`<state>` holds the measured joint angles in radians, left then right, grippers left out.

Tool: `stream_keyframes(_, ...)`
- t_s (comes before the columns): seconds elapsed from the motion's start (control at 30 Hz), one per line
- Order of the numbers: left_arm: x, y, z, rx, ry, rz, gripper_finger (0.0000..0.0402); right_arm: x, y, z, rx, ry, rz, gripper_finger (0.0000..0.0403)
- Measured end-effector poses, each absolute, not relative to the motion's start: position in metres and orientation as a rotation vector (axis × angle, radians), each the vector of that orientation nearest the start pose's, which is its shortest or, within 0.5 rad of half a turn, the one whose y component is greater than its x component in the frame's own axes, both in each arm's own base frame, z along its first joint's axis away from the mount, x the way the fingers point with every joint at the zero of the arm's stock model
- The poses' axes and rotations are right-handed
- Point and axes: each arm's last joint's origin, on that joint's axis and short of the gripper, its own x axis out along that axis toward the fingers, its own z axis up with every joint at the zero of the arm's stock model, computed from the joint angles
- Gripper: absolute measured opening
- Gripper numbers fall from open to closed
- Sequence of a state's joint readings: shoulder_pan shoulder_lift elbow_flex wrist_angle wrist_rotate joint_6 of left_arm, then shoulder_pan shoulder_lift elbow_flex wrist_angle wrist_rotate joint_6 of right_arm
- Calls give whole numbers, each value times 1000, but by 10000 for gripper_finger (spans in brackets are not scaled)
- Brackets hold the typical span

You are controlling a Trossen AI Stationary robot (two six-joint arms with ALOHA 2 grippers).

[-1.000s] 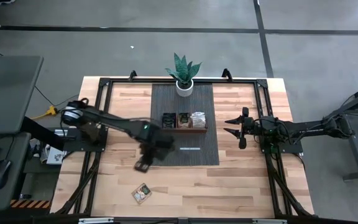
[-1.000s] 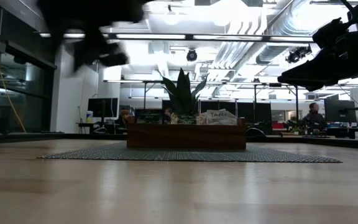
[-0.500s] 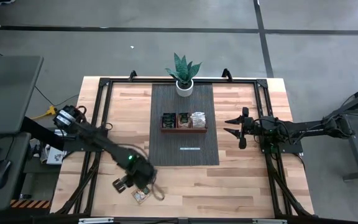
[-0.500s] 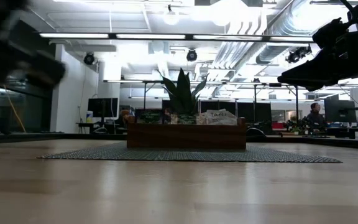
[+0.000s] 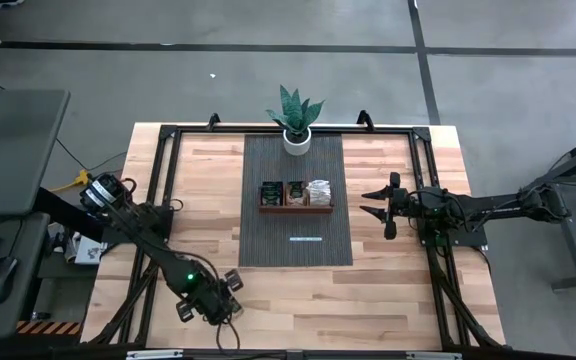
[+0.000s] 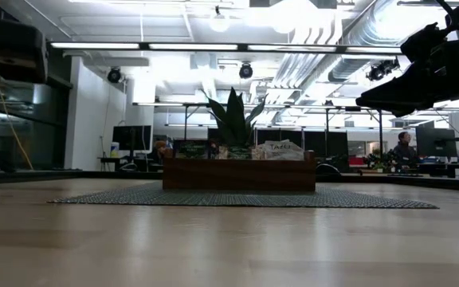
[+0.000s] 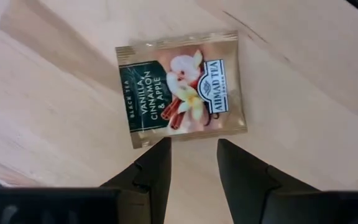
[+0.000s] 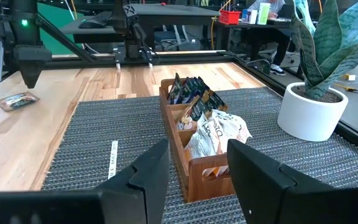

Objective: Pick & Place Tea
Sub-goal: Put the brown tea bag into the middle section of the wooden organizer

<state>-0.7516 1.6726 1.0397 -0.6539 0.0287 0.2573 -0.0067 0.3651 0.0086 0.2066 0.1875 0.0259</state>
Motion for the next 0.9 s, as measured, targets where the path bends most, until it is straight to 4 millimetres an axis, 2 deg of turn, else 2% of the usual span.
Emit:
stream_keyframes(0.27, 226, -211, 178, 738, 1104, -745, 127, 119, -6, 154, 12, 147, -196, 161)
stream_keyframes(0.43, 229, -213, 177, 781, 1054, -754, 127, 119, -6, 154, 12, 147, -196, 162)
stream_keyframes(0.9, 247, -207, 167, 736, 1042, -720, 127, 119, -6, 154, 12, 147, -196, 162)
